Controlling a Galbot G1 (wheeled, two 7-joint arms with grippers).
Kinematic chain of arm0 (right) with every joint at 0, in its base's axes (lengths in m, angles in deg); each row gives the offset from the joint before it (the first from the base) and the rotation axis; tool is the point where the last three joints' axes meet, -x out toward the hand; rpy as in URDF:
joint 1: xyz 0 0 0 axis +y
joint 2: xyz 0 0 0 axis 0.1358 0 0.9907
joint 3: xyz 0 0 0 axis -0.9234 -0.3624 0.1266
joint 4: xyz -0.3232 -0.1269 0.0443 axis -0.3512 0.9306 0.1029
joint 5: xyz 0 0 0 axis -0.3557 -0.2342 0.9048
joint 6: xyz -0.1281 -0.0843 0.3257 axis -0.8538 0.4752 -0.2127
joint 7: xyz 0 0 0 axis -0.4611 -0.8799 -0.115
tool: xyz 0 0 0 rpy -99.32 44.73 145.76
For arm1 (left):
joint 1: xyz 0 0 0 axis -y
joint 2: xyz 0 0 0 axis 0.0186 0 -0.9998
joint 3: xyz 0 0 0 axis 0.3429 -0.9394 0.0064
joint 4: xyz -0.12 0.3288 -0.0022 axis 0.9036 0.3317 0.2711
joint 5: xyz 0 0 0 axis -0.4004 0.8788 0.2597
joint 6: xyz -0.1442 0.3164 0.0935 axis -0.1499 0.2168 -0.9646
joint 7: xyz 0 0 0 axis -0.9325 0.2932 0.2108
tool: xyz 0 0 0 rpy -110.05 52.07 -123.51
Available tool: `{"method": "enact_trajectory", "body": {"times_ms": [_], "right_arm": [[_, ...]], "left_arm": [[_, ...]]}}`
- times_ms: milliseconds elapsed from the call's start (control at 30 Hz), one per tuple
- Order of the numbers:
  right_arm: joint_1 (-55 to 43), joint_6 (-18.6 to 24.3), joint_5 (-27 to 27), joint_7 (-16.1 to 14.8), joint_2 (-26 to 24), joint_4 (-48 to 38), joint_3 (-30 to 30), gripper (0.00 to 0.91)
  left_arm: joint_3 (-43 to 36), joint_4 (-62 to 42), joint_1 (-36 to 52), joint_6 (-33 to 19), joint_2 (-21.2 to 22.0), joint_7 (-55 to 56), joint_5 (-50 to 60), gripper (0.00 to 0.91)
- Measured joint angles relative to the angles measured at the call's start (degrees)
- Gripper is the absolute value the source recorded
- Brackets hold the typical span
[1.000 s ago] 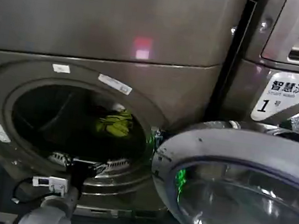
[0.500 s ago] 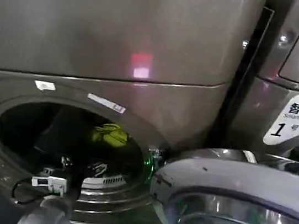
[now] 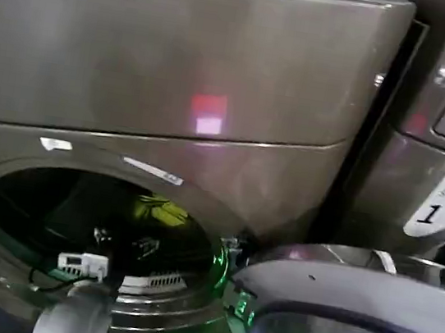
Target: Grasp the clothes from the dryer.
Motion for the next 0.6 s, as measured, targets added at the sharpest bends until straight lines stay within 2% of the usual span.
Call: {"method": "enact_trajectory", "body": {"times_ms": [400, 500, 600], "right_arm": [[-0.12, 0.0, 0.02, -0.26, 0.09, 0.01, -0.15, 0.907], [-0.04, 0.0, 0.01, -0.45, 0.13, 0.17, -0.23, 0.907], [-0.06, 0.0, 0.0, -0.52, 0.12, 0.41, -0.42, 0.907]], "left_arm": [[-0.05, -21.27, 15.85, -0.59, -0.22, -2.1, 4.8, 0.907], [0.48, -24.7, 18.33, -3.33, -0.3, -7.41, 12.17, 0.907], [1.72, -26.7, 19.91, -8.6, -0.18, -16.22, 24.16, 0.907]]}}
